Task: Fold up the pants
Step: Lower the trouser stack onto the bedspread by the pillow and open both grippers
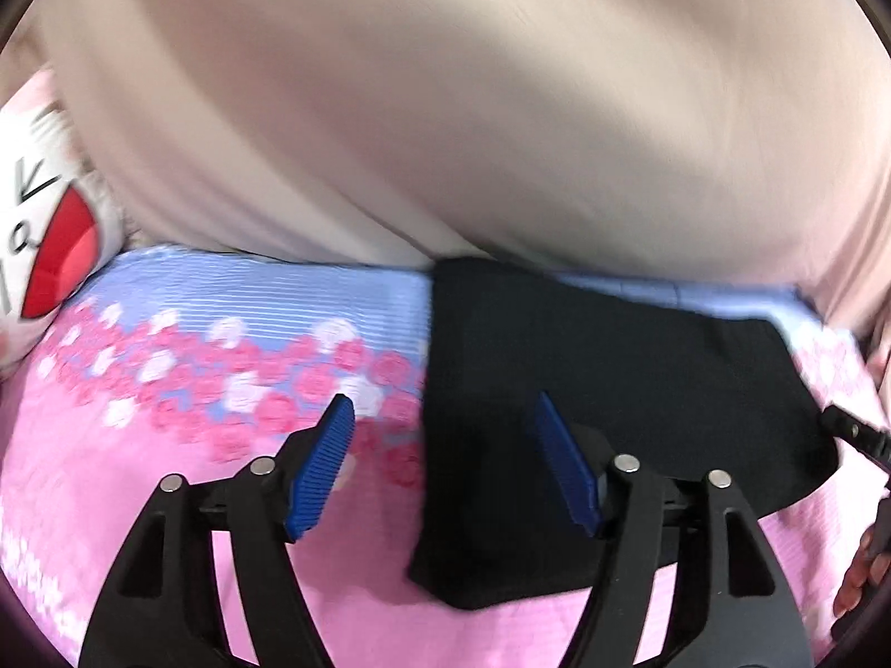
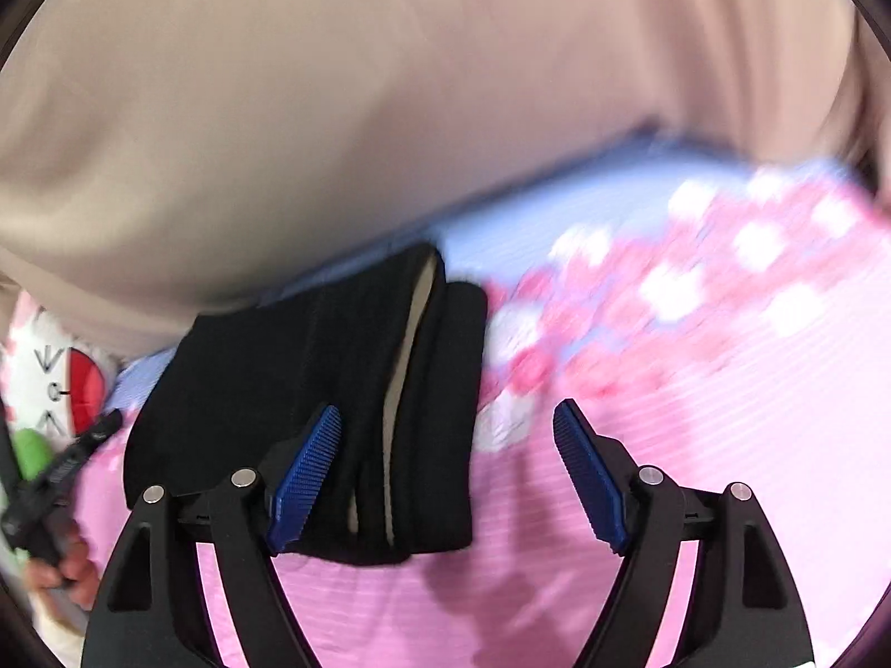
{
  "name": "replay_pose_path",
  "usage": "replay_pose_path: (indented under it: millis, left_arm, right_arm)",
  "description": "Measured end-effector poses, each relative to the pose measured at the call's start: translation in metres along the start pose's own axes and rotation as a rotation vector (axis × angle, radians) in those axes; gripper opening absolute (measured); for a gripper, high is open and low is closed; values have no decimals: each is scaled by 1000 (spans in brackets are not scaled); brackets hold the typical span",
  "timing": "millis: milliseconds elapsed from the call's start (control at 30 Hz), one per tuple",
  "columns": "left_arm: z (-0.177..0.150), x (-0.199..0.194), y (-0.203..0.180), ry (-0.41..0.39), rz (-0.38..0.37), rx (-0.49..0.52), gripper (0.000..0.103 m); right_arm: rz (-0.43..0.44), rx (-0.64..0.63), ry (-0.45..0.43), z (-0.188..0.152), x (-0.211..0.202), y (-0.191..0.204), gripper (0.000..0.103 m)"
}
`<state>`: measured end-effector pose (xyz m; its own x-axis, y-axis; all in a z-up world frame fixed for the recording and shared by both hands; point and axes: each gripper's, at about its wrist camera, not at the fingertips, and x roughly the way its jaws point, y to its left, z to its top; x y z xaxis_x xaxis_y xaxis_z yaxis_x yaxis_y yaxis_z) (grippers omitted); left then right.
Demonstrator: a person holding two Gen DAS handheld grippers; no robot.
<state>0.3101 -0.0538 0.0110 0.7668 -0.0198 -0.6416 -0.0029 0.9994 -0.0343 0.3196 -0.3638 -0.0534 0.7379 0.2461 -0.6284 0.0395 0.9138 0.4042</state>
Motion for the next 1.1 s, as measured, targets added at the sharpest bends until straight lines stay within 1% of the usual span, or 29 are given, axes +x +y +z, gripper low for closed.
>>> replay_pose_path:
  millis: [33,67,100,133,167,200,233,267,300,333,400,433,467,533,567,600,633,667,700,767,800,867,933,1100]
  left_arm:
    - [4,-9,3,-9,-31,-36,67]
    - [6,-14,1,-10,-63,-58,70]
    - [8,-15,-5,-5,-92,-67,72]
    - [7,-11,-12,4,-103,-65,75]
    - [6,-6,-16,18,-105,-52,75]
    - [0,6,-23,50,-101,-27,75]
    - [-4,19,-31,81,-98,-4,75]
    - [-13,35,-37,117,-57,25,75]
    - [-20,46,-39,125,-7,45,75]
    - [-29,60,-40,140,35,78,77]
    - [-35,63,-34,134,8,50,77]
    - [-32,58,-32,134,11,38,77]
    - [-30,53,-32,135,15,37,75]
    - [-25,40,-34,118,12,36,75]
    - [-24,33,-36,98,18,39,75]
    - [-24,26,-38,81,32,50,75]
    - [-24,21,-39,76,38,60,75]
    - [-25,15,-43,78,40,74,75]
    - [-26,9,-46,80,45,82,75]
    - [-29,-3,-52,71,68,109,75]
    - [-30,-7,-53,64,72,121,75]
    - [-31,-21,-56,55,76,137,75]
    - [-33,-33,-58,59,61,136,75]
    - [-50,-65,-63,58,56,146,75]
  right_arm:
    - [28,-34,-5,2,-7,11,27]
    - [47,-62,-5,3,-11,22,19]
    - [64,-107,-6,3,-13,41,13]
    - [70,-155,-5,2,-11,55,11]
    - [60,-190,-2,1,-7,63,10]
    - [26,-227,22,-2,5,70,9]
    - [-14,-238,47,-6,18,69,4]
    - [-67,-231,75,-11,37,59,0]
    - [-63,-205,87,-16,44,39,0]
    - [-19,-170,64,-17,43,30,0]
    - [18,-117,95,-12,37,28,0]
    - [7,-124,88,-10,28,34,0]
    - [0,-139,69,-9,19,40,3]
    - [11,-180,13,-8,-3,55,4]
    - [8,-188,8,-9,-6,58,4]
    - [-23,-203,27,-12,0,59,4]
    - [-51,-208,52,-14,10,55,1]
    - [-93,-202,85,-17,23,49,0]
    - [-99,-182,90,-21,31,42,0]
    - [-76,-143,74,-19,12,45,0]
    - [-61,-137,59,-19,1,50,3]
    - [-36,-150,9,-20,-28,61,3]
    - [-66,-168,-47,-28,-56,71,7]
    - [-78,-161,-103,-53,-99,75,7]
